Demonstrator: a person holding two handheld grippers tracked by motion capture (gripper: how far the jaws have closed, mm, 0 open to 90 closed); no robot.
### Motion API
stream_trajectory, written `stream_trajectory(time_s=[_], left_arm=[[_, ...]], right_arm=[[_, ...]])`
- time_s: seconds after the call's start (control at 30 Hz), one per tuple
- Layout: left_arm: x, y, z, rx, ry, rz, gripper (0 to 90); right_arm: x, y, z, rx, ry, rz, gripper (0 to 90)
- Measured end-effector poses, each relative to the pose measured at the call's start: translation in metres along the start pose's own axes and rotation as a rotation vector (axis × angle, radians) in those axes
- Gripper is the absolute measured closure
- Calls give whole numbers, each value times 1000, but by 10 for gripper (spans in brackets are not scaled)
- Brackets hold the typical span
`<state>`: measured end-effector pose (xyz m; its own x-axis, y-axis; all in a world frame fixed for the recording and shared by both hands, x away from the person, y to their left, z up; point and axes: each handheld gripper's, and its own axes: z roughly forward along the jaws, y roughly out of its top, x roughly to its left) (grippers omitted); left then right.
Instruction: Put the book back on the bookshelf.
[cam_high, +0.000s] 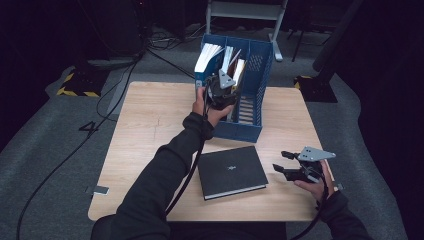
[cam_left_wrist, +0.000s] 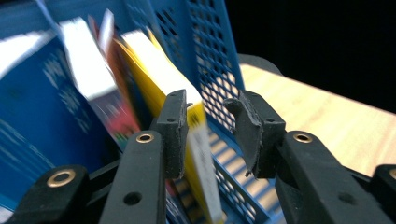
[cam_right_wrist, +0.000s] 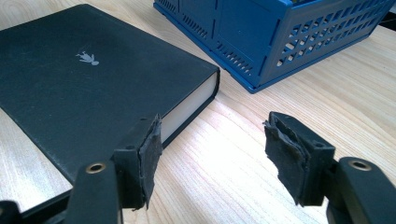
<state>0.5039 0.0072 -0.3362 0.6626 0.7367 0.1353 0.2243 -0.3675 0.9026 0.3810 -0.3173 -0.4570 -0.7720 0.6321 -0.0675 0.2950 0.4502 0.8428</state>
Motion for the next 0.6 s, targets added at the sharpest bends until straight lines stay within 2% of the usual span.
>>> stream_trajectory(time_s=[0.07,0.17,0.27,0.37,0.43,0.57,0.6], left_arm=[[-2,-12,6,30,1,2,652],[-3,-21,12,56,2,-2,654],[-2,-33,21,85,20,2,654],[1,-42,29,113,34,-15,652],[4,-47,34,126,49,-21,650],[6,-51,40,131,50,-29,645],[6,-52,42,127,32,-23,645]], right_arm=[[1,0,0,3,0,2,367],[1,0,1,4,1,0,367],[1,0,1,4,3,3,367],[0,-1,0,1,2,7,367],[0,-1,1,2,0,7,367],[0,-1,1,1,4,9,367],[0,-1,1,2,2,7,367]])
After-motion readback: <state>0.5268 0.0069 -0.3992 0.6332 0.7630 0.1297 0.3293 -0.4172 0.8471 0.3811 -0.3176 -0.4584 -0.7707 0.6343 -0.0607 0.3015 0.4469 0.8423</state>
